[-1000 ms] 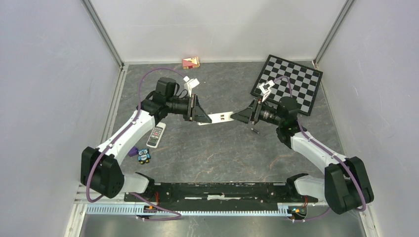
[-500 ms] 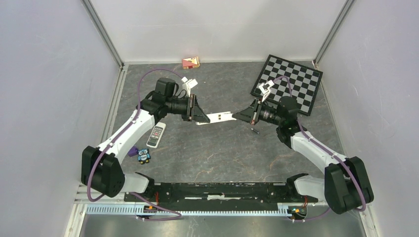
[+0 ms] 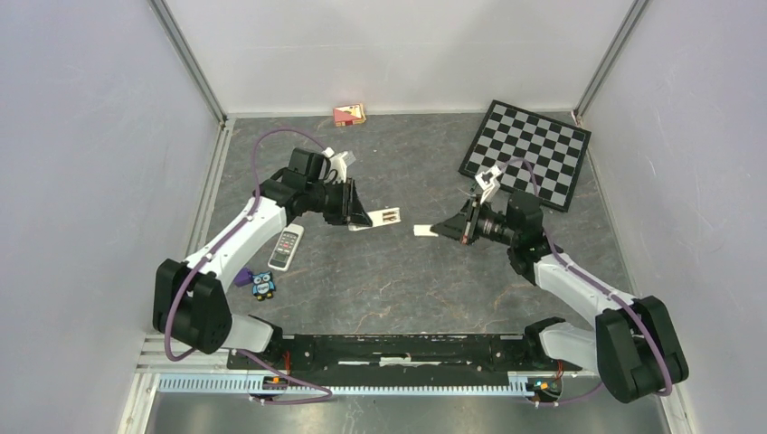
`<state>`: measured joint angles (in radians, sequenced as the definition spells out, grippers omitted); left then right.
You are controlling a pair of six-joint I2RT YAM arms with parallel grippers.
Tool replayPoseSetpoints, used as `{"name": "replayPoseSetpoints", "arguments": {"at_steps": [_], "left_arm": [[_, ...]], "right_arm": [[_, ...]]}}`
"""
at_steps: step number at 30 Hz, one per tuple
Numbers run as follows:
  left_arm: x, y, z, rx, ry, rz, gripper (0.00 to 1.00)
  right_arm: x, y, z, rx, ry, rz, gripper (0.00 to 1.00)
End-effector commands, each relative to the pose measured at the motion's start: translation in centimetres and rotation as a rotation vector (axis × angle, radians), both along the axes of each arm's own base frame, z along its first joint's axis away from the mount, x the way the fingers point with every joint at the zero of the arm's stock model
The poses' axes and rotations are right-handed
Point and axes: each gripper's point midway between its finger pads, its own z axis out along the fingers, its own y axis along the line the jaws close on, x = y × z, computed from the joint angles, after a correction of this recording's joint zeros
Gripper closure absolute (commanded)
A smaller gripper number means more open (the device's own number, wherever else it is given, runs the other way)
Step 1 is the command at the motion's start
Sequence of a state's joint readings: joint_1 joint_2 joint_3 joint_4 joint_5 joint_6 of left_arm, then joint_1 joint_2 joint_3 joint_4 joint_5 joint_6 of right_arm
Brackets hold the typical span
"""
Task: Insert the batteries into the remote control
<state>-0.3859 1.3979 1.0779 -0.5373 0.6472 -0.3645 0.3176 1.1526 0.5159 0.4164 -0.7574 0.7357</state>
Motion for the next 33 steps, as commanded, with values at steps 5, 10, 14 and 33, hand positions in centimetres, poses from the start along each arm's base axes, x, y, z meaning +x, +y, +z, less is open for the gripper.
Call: {"name": "replayPoseSetpoints", "arguments": {"at_steps": [5, 10, 14, 33], "left_arm": [[0.9, 1.6, 0.1, 0.090, -0.091, 0.022, 0.98], [-0.3, 1.2, 0.6, 0.053, -0.081, -0.033, 0.98], [-1.4, 0.8, 1.2, 0.020, -0.082, -0.068, 0.98], [-9.3, -2.7, 6.1, -0.152, -0.304, -0.483, 0.98]], "right_arm": [[-3.3, -0.9, -10.3, -0.186, 0.175, -0.038, 1.00], [-4.2, -1.8, -14.0, -0.298, 0.234, -0.059, 0.98], [-4.0, -3.0, -15.3, -0.439, 0.228, -0.036, 0.79], [-4.0, 4.2, 6.3, -0.102, -0.703, 0.425, 0.02]]}}
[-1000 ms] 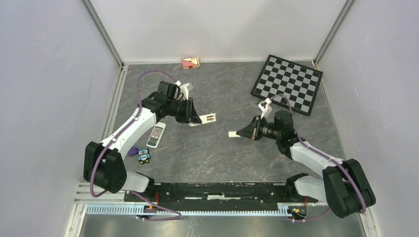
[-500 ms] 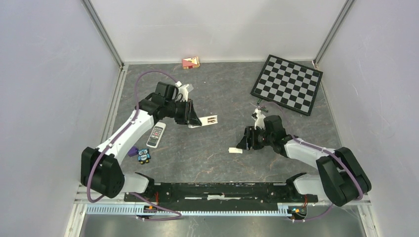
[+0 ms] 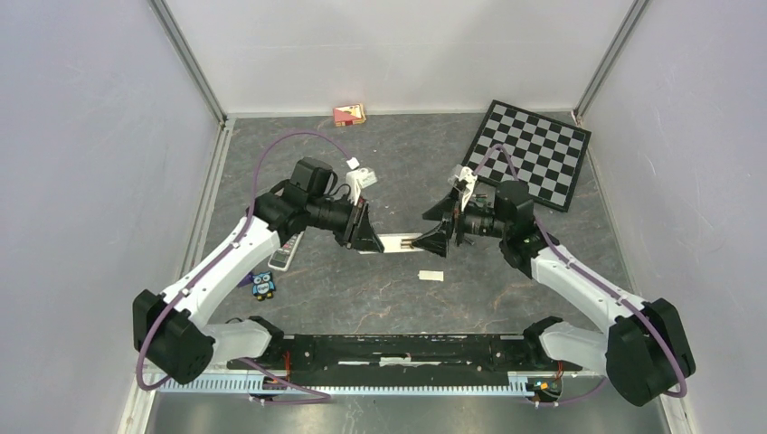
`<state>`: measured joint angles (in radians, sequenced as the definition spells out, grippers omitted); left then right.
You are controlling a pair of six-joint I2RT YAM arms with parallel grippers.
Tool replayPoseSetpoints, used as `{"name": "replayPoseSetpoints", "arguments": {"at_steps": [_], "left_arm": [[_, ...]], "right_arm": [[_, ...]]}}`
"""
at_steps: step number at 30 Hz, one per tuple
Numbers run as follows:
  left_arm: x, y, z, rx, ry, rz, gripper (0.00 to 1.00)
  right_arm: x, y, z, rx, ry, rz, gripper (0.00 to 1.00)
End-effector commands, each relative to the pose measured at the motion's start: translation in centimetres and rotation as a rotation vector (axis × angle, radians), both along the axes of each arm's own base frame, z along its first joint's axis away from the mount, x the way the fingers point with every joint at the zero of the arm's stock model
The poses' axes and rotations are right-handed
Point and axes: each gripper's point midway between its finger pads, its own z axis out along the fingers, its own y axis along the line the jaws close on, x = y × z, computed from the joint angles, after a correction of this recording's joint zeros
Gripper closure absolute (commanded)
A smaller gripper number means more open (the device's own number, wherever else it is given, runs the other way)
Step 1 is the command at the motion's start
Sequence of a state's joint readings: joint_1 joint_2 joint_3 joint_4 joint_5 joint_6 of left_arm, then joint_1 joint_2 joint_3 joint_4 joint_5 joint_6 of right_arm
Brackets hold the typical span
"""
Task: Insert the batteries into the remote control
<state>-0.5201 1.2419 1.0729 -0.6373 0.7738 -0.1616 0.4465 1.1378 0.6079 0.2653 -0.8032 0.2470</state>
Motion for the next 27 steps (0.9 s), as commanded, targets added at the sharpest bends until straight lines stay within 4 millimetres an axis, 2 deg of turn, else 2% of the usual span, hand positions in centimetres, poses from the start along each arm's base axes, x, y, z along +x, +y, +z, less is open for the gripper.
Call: {"name": "replayPoseSetpoints", "arguments": {"at_steps": [1, 5, 7, 10, 15, 21, 23, 27], "left_arm": [[-2.2, -0.5, 2.4, -0.099, -0.135, -0.165, 0.98], [-3.7, -0.5, 3.7, -0.142, -0.207, -0.243, 0.98], [-3.0, -0.2, 3.9, -0.116, -0.245, -0.203, 0.98], [-3.3, 0.4, 4.8, -0.100, -0.300, -0.213, 0.98], [-3.7, 0.8, 5.1, -0.095, -0.346, -0.243, 0.98], [-3.7, 0.8, 6.1, -0.108, -0.375, -0.248, 0.98], [-3.7, 0.8, 6.5, -0.111, -0.389, -0.244, 0.95], [-3.7, 0.7, 7.4, -0.135, -0.409, -0.230, 0.89]], "right_arm": [[-2.4, 1.7, 5.7, 0.076, -0.289, 0.267, 0.02], [-5.1, 2.5, 5.5, 0.072, -0.300, 0.439, 0.02], [-6.2, 3.2, 5.0, 0.053, -0.290, 0.494, 0.05], [-6.2, 3.9, 4.6, 0.033, -0.256, 0.489, 0.21], [-6.7, 4.6, 6.5, 0.133, -0.177, 0.492, 0.54], [-7.3, 5.2, 7.0, 0.131, -0.137, 0.527, 0.69], [-7.1, 5.5, 7.1, 0.127, -0.116, 0.522, 0.82], [-6.6, 5.9, 8.0, 0.165, -0.071, 0.495, 0.97]]}}
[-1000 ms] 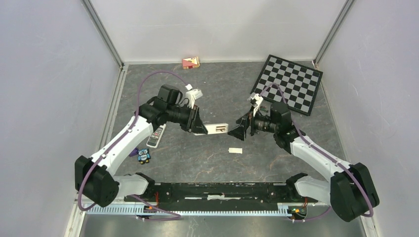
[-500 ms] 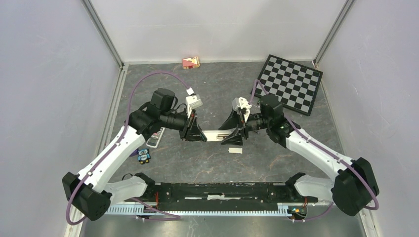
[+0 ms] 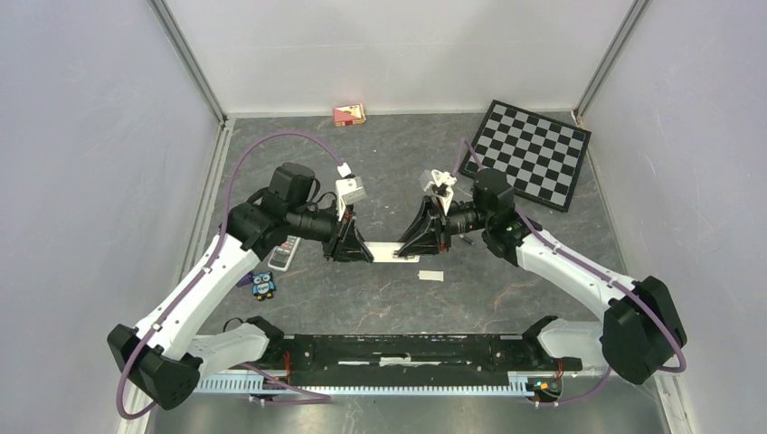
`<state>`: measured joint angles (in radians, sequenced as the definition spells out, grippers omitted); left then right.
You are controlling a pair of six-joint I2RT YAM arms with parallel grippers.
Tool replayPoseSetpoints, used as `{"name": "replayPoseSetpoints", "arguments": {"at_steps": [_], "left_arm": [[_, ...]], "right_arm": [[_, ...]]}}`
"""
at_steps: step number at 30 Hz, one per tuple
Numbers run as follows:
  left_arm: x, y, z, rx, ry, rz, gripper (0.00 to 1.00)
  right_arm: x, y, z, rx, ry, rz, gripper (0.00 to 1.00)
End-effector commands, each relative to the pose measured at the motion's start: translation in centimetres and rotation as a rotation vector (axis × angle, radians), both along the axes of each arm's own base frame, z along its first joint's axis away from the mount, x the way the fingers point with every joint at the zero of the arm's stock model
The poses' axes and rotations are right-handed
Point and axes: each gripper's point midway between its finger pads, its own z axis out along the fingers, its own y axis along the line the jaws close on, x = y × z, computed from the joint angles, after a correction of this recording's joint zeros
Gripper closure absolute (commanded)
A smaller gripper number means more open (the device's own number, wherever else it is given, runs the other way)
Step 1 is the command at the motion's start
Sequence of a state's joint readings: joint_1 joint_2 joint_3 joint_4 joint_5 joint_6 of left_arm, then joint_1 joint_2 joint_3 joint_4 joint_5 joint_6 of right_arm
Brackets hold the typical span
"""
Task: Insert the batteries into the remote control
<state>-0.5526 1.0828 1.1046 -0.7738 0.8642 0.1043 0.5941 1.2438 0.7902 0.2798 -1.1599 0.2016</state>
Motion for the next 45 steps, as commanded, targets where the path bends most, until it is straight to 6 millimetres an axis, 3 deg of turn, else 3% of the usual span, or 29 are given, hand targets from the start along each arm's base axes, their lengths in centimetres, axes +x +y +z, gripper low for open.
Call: {"name": "replayPoseSetpoints", "arguments": {"at_steps": [1, 3, 4, 5, 6, 7, 10, 13, 16, 18, 19, 20, 21, 25, 27, 31, 32, 35, 39, 45], "left_arm": [[0.8, -0.6, 3.7, -0.091, -0.164, -0.006, 0.89], [0.6, -0.7, 4.2, -0.117, -0.171, -0.015, 0.93], [0.3, -0.7, 4.3, -0.129, -0.172, -0.032, 0.97], [0.1, -0.8, 4.5, -0.137, -0.176, -0.043, 0.98], [0.0, -0.7, 4.4, -0.138, -0.181, -0.047, 0.98], [0.0, -0.7, 4.4, -0.137, -0.189, -0.049, 0.98], [-0.1, -0.6, 4.3, -0.137, -0.198, -0.051, 0.98], [0.1, -0.5, 4.3, -0.130, -0.203, -0.041, 0.98], [0.3, -0.5, 4.3, -0.124, -0.207, -0.028, 0.98], [0.4, -0.5, 4.3, -0.120, -0.205, -0.021, 0.98], [0.5, -0.4, 4.3, -0.118, -0.206, -0.018, 0.96], [0.5, -0.4, 4.3, -0.116, -0.205, -0.014, 0.84], [0.6, -0.4, 4.3, -0.111, -0.205, -0.004, 0.60], [1.5, -0.4, 4.7, -0.116, -0.177, 0.082, 0.12], [2.7, -1.0, 6.0, -0.183, -0.142, 0.184, 0.01], [4.6, -2.2, 9.9, -0.468, -0.050, 0.359, 0.00], [5.0, -2.3, 11.7, -0.580, -0.039, 0.389, 0.00], [6.2, -1.6, 13.3, -0.760, -0.017, 0.488, 0.00], [7.0, -1.0, 13.7, -0.858, -0.011, 0.541, 0.00], [7.6, -1.1, 13.8, -0.948, 0.047, 0.556, 0.00]], "right_arm": [[0.2, 0.9, 3.1, 0.068, 0.039, -0.006, 0.99], [-0.2, 0.9, 3.7, 0.100, 0.055, 0.005, 0.99], [-0.4, 0.9, 3.9, 0.110, 0.062, 0.018, 0.91], [-0.5, 0.9, 3.8, 0.110, 0.068, 0.022, 0.62], [-0.4, 0.9, 3.5, 0.100, 0.073, 0.018, 0.41], [-0.3, 0.9, 3.1, 0.086, 0.075, 0.018, 0.31], [-0.6, 1.2, 2.0, 0.051, 0.086, 0.045, 0.25], [-1.1, 1.5, 1.8, 0.042, 0.094, 0.062, 0.36], [-1.1, 1.6, 1.9, 0.044, 0.109, 0.053, 0.66], [-1.1, 1.6, 2.5, 0.061, 0.115, 0.049, 0.82], [-1.2, 1.6, 3.0, 0.077, 0.118, 0.047, 0.85], [-1.4, 1.5, 3.4, 0.093, 0.119, 0.048, 0.88], [-1.6, 1.4, 4.0, 0.116, 0.125, 0.050, 0.90], [-2.5, 0.7, 7.8, 0.277, 0.162, 0.041, 0.97], [-3.1, 0.1, 10.1, 0.391, 0.213, 0.042, 0.96], [-2.7, -0.8, 12.7, 0.567, 0.325, 0.033, 0.93], [-2.4, -0.9, 12.8, 0.596, 0.342, 0.015, 0.93], [0.0, -0.3, 12.3, 0.607, 0.394, -0.102, 0.94], [2.8, 0.1, 11.5, 0.599, 0.425, -0.264, 0.95], [4.1, 0.5, 10.5, 0.588, 0.500, -0.320, 0.96]]}}
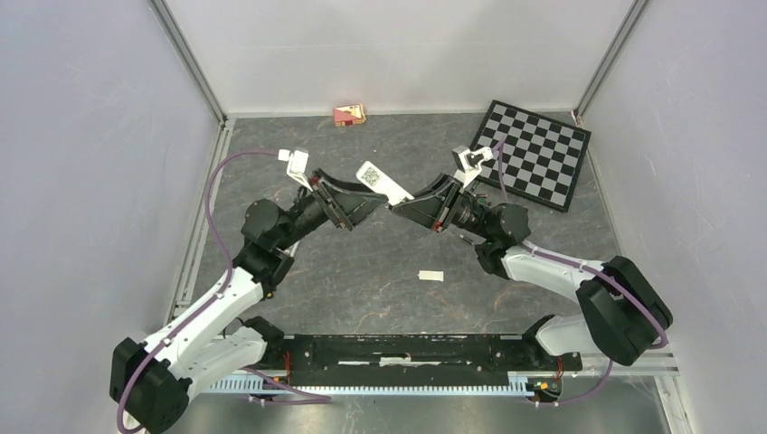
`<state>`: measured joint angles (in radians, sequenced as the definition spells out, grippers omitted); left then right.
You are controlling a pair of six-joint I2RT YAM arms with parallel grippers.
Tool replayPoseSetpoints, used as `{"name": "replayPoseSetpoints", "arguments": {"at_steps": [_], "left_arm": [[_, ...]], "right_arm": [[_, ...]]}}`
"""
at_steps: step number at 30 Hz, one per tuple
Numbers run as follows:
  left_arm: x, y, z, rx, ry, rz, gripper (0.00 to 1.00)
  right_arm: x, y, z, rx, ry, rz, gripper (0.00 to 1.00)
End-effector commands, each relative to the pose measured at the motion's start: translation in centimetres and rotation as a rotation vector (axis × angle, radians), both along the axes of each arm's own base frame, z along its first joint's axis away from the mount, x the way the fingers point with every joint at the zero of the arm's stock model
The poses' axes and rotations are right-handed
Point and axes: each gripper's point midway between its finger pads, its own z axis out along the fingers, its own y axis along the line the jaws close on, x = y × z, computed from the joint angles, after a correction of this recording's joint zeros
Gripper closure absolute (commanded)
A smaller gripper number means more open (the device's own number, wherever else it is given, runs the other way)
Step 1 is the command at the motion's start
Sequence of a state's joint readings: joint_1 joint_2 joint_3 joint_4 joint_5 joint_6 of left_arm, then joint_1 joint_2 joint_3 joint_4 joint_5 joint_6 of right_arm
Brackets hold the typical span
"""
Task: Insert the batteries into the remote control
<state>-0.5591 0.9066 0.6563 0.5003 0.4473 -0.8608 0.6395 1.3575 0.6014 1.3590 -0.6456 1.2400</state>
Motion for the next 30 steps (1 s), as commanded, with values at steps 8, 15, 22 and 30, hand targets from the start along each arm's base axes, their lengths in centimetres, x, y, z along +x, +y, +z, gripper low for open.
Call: {"name": "replayPoseSetpoints", "arguments": {"at_steps": [8, 15, 22, 30], "left_arm": [[0.7, 0.4, 3.4, -0.232, 0.015, 0.019, 0.12], [1.7, 0.4, 2.5, -0.266, 0.079, 0.057, 0.38], [2.1, -0.6, 0.9, -0.296, 0.169, 0.013, 0.46], [2.4, -0.8, 0.3, -0.299, 0.170, 0.013, 0.90]], "right_arm": [[1.7, 0.7, -0.3, 0.006, 0.082, -0.080, 0.97], [2.8, 2.8, -3.3, -0.133, 0.212, -0.085, 0.98], [3.5, 3.0, -3.3, -0.112, 0.243, -0.099, 1.00], [3.5, 3.0, -3.8, -0.076, 0.319, -0.080, 0.94]]}}
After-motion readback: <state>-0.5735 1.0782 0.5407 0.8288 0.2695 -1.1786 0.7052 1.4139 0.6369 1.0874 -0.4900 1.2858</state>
